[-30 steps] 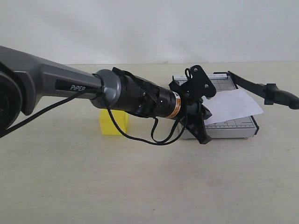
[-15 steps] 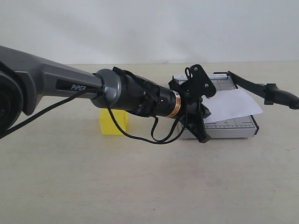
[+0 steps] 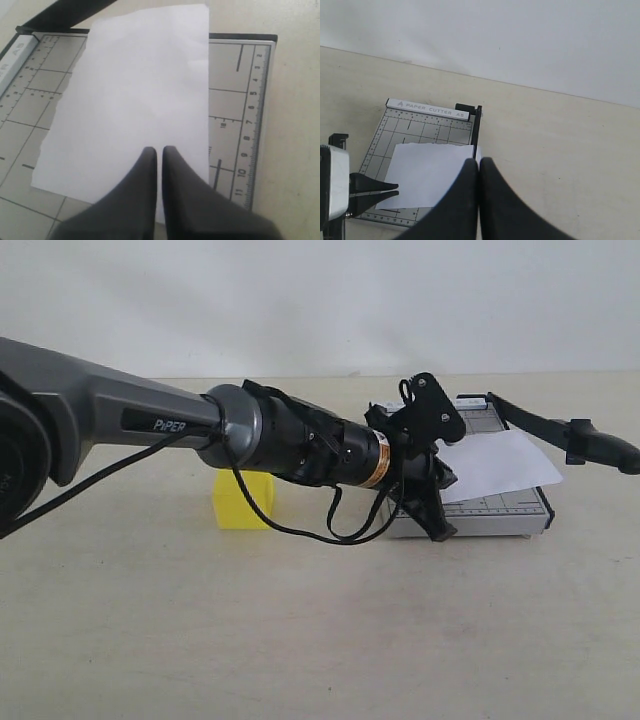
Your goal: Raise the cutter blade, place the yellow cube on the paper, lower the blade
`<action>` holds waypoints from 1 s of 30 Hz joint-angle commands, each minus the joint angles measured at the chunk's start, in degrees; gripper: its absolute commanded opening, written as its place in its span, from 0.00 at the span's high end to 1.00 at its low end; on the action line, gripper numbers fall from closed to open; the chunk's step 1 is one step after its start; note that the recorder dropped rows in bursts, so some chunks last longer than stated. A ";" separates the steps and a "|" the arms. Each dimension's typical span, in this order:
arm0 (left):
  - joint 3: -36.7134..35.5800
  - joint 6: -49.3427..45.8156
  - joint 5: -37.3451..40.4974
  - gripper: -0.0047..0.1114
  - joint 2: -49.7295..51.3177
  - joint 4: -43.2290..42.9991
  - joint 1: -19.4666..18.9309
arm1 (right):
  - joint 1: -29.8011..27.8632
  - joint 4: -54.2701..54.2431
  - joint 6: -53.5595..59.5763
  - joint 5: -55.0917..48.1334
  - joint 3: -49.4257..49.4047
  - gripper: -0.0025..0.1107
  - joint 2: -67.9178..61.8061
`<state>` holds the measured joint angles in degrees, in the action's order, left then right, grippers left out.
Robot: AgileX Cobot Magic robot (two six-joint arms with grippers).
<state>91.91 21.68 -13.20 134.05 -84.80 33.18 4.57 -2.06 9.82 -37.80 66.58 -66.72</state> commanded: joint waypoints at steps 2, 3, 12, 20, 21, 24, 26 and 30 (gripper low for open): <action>0.41 0.80 4.19 0.92 -1.97 -1.15 0.03 | -0.02 -0.14 0.13 -0.11 0.12 0.98 0.36; 0.41 0.80 4.62 0.92 -1.90 -1.28 -0.09 | -0.02 -0.14 0.13 -0.11 0.12 0.98 0.36; -0.04 0.80 7.95 0.92 -1.63 -4.59 -0.72 | -0.02 -0.14 0.23 0.01 0.12 0.98 0.36; -0.04 0.80 5.54 0.92 -0.10 -4.59 -0.72 | -0.02 -0.14 0.23 0.26 0.12 0.98 0.36; -0.04 0.80 5.41 0.92 -0.10 -4.59 -0.58 | -0.02 -0.14 0.23 0.26 0.12 0.98 0.36; -0.04 0.80 3.97 0.92 -0.10 -4.59 -0.45 | -0.02 -0.14 0.23 0.26 0.12 0.98 0.36; -0.04 0.80 3.97 0.92 -0.10 -4.59 -0.45 | -0.02 -0.14 0.23 0.26 0.12 0.98 0.36; 0.07 0.80 3.82 0.92 0.29 -4.59 -0.45 | -0.02 -0.14 0.23 0.13 0.12 0.98 0.36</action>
<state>91.91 21.91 -9.07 134.00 -89.16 32.47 4.57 -2.06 9.92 -37.80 66.58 -66.72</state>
